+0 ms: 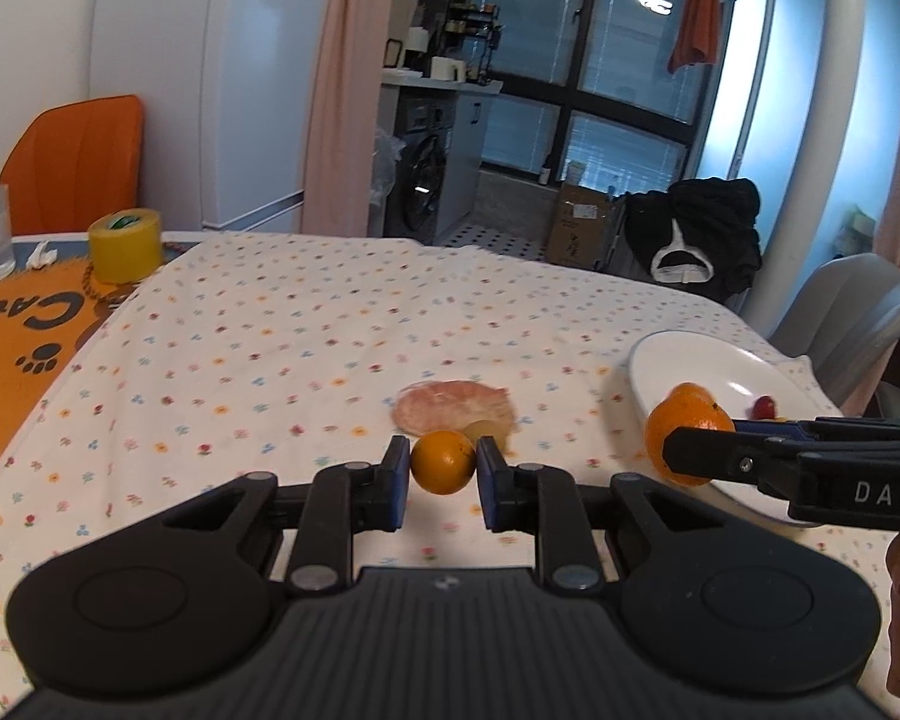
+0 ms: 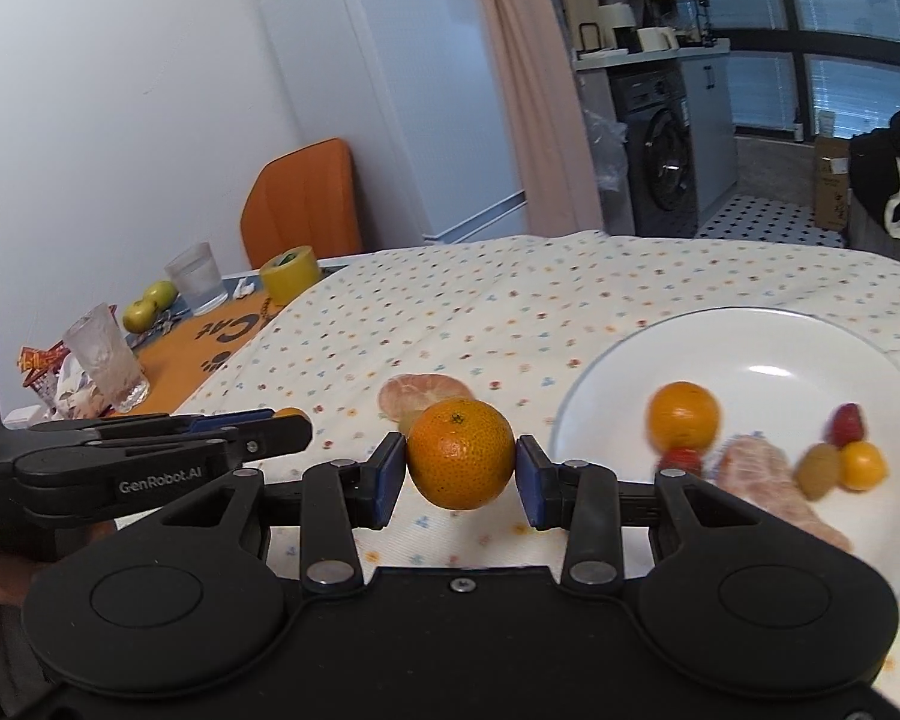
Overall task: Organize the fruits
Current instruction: 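Carry the tangerine and orange onto the white plate and open both grippers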
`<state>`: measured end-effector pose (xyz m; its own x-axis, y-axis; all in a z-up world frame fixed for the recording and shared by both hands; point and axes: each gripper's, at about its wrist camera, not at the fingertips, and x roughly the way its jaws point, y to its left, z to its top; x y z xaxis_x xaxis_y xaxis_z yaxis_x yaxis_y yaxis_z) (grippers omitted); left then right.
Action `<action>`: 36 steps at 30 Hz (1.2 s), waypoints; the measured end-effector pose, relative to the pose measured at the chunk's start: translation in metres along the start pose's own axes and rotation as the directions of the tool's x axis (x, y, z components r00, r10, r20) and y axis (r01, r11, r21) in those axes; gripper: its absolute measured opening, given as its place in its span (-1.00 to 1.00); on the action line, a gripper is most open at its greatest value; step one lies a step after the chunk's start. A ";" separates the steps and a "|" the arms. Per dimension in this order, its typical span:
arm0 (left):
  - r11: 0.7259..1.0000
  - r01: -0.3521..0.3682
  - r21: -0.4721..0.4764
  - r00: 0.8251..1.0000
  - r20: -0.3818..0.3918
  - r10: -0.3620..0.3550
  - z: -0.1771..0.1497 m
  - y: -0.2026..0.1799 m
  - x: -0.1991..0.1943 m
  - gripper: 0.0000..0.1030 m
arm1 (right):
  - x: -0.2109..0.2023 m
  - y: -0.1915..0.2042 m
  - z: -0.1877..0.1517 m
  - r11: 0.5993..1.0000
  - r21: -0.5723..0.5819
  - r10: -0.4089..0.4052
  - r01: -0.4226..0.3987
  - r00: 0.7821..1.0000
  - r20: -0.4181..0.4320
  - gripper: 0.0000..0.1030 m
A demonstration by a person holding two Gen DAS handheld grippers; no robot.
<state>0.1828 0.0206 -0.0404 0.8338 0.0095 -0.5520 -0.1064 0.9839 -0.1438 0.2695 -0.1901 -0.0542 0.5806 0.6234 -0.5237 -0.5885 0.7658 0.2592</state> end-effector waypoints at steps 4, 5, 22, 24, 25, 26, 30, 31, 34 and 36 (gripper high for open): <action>1.000 0.016 0.014 1.000 0.008 -0.017 0.002 -0.013 -0.004 -0.57 | -0.013 -0.009 -0.002 1.000 0.012 -0.019 0.019 1.000 0.015 -0.27; 1.000 0.021 0.017 1.000 0.011 -0.021 0.003 -0.016 -0.005 -0.58 | -0.016 -0.011 -0.002 1.000 0.013 -0.026 0.025 0.999 0.019 -0.27; 0.994 0.092 0.067 0.995 0.025 -0.094 0.004 -0.062 -0.006 -0.57 | -0.054 -0.055 -0.012 0.989 0.076 -0.131 0.126 0.989 0.065 -0.27; 0.992 0.100 0.073 0.995 0.024 -0.102 0.004 -0.066 -0.005 -0.57 | -0.057 -0.060 -0.013 0.987 0.081 -0.141 0.135 0.988 0.068 -0.27; 0.992 0.104 0.076 0.994 0.023 -0.106 0.004 -0.069 -0.005 -0.57 | -0.058 -0.062 -0.013 0.987 0.086 -0.144 0.138 0.987 0.070 -0.27; 0.991 0.109 0.077 0.994 0.023 -0.111 0.004 -0.071 -0.004 -0.57 | -0.059 -0.065 -0.014 0.986 0.091 -0.147 0.141 0.986 0.073 -0.27; 0.988 0.123 0.088 0.992 0.019 -0.125 0.004 -0.080 0.001 -0.58 | -0.063 -0.073 -0.015 0.981 0.102 -0.170 0.162 0.982 0.077 -0.27; 0.988 0.127 0.091 0.991 0.017 -0.129 0.004 -0.082 0.003 -0.57 | -0.064 -0.075 -0.015 0.981 0.105 -0.174 0.165 0.982 0.077 -0.27; 0.986 0.136 0.097 0.990 0.010 -0.138 0.004 -0.088 0.008 -0.58 | -0.065 -0.080 -0.015 0.979 0.112 -0.182 0.173 0.980 0.078 -0.27; 0.985 0.141 0.101 0.990 0.006 -0.143 0.004 -0.091 0.011 -0.57 | -0.066 -0.083 -0.016 0.978 0.117 -0.185 0.175 0.980 0.078 -0.27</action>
<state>0.2042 -0.0685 -0.0297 0.8437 -0.1299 -0.5209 0.0677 0.9883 -0.1368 0.2714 -0.2970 -0.0543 0.7219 0.4812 -0.4973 -0.4076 0.8764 0.2564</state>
